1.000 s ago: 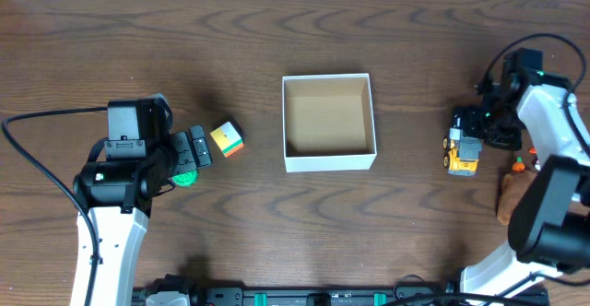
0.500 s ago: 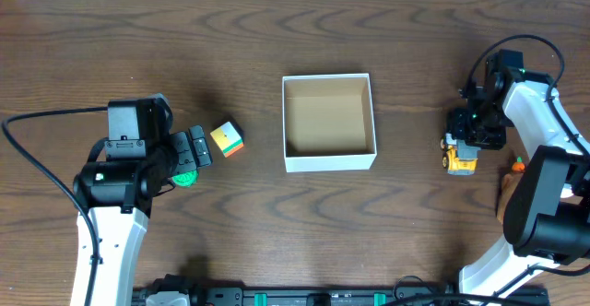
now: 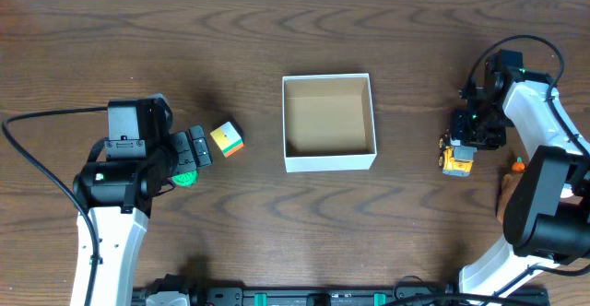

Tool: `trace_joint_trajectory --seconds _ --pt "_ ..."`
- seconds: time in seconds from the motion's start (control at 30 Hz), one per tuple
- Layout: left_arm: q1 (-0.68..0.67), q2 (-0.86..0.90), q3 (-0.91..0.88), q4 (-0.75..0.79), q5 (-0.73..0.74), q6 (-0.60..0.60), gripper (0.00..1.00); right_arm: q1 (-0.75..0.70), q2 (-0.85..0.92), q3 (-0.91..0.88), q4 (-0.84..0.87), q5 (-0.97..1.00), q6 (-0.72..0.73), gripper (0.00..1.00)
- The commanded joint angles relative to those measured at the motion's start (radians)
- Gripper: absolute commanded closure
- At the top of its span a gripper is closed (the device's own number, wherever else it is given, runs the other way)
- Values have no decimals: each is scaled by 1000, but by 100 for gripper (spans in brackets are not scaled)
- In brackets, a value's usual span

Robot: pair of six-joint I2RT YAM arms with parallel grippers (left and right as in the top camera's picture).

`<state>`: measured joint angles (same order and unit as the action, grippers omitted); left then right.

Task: Pack container
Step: 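Move the right gripper over the yellow toy truck and grasp it, then carry the truck into the white box and release it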

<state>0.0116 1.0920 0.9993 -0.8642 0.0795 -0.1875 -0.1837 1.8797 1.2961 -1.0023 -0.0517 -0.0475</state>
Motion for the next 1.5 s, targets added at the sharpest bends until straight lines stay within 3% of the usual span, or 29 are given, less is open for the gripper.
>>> trace_joint_trajectory --seconds 0.0,0.07,0.1,0.43,0.73,0.97,1.3,1.47 --pt "5 0 18 -2 7 -10 2 10 5 16 -1 -1 16 84" --pt "5 0 18 2 7 -10 2 11 5 25 -7 -1 39 98" --pt "5 0 18 6 7 -10 2 14 3 37 -21 -1 48 99" --pt "5 0 18 9 7 -10 2 153 -128 339 -222 -62 62 99" --pt "5 0 18 9 7 -10 2 523 -230 423 -31 -49 297 99" --pt "5 0 18 8 7 -10 2 739 -119 420 12 224 480 99" --pt "5 0 18 8 8 -9 2 718 134 420 -10 196 534 99" --pt "5 0 18 8 7 -10 2 697 215 420 -6 189 533 92"
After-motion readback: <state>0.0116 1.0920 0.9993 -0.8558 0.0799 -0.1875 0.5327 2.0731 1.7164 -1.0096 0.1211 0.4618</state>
